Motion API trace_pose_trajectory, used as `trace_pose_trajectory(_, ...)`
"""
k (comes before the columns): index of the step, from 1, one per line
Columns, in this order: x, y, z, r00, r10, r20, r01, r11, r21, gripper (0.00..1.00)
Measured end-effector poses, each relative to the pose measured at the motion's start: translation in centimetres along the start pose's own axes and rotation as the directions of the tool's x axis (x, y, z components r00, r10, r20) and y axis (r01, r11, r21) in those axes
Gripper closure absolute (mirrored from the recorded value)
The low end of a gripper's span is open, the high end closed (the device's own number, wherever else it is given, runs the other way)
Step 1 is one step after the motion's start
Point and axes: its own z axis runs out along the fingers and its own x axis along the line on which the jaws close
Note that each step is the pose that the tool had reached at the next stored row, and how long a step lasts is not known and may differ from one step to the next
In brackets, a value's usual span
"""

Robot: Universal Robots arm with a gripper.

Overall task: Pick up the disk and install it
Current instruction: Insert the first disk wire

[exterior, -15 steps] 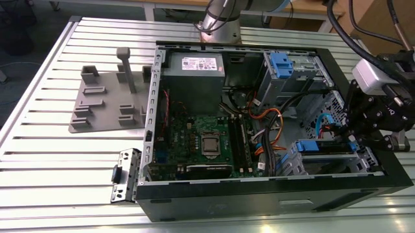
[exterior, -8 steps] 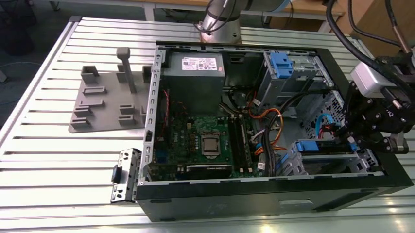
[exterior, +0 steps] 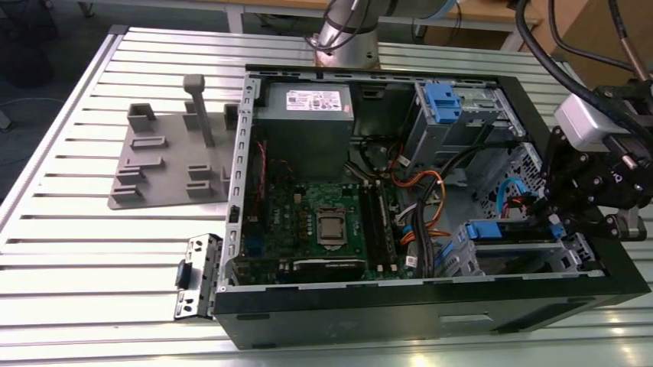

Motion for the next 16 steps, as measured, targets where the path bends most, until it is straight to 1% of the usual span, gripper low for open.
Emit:
trace_pose_trajectory(3,0.02,0.0,-0.01,1.0,0.0,-0.0001,0.0,1.0,0.0,0.82)
trace_pose_trajectory(10,0.06,0.0,-0.01,1.0,-0.001,-0.004,0.001,1.0,-0.0001,0.82)
trace_pose_trajectory(16,0.16,-0.01,0.1,1.0,-0.001,-0.0041,0.001,1.0,-0.0002,0.82)
